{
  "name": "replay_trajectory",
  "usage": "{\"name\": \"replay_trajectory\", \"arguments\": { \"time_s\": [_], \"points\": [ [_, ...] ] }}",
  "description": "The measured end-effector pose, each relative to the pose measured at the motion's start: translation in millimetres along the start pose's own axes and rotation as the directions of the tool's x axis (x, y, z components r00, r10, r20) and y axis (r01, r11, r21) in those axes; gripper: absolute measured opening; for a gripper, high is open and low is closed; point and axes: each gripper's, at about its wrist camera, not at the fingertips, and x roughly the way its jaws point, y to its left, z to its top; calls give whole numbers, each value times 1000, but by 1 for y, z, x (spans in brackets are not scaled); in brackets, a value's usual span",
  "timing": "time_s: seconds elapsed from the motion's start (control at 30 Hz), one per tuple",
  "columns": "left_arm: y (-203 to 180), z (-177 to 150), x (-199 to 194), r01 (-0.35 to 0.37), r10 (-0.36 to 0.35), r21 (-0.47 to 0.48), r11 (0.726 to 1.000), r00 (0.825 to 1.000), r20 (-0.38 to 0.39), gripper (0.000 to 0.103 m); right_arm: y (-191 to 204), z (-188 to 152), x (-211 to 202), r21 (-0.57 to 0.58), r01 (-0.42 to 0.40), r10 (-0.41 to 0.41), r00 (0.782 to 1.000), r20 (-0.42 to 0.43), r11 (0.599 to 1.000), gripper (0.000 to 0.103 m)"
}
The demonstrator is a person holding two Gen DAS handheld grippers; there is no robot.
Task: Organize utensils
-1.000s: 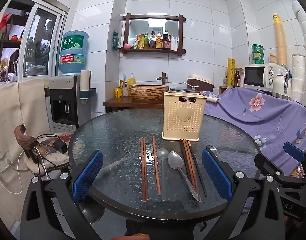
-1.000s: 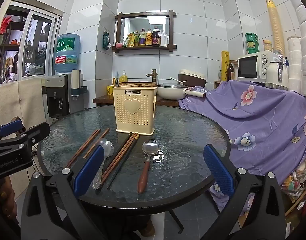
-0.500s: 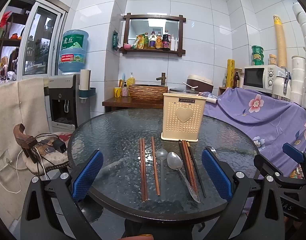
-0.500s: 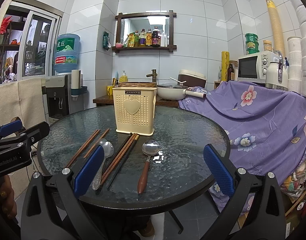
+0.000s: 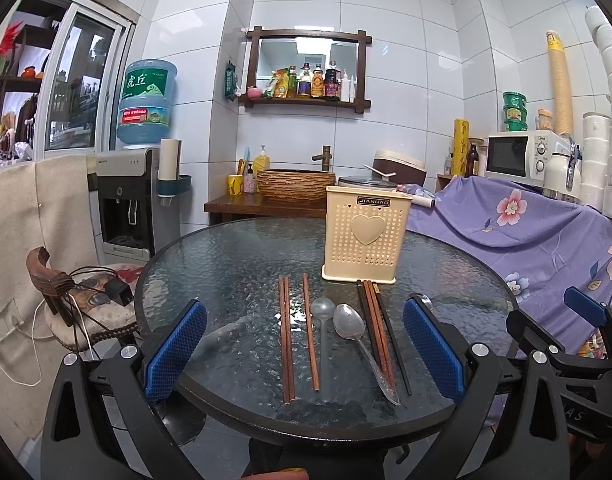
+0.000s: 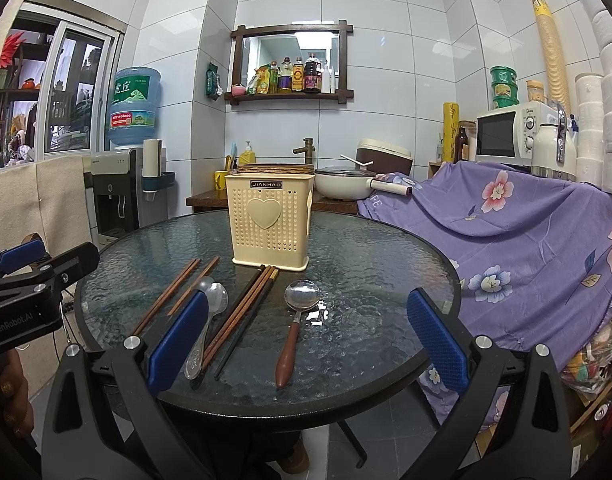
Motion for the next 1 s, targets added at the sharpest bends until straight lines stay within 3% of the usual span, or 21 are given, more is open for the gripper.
{"name": "replay_trajectory", "arguments": {
  "time_s": [1.0],
  "points": [
    [-3,-1,1,0,0,-6,1000,1000,0,97,-1,1,0,-1,0,0,1000,-1,1000,98]
  ]
}}
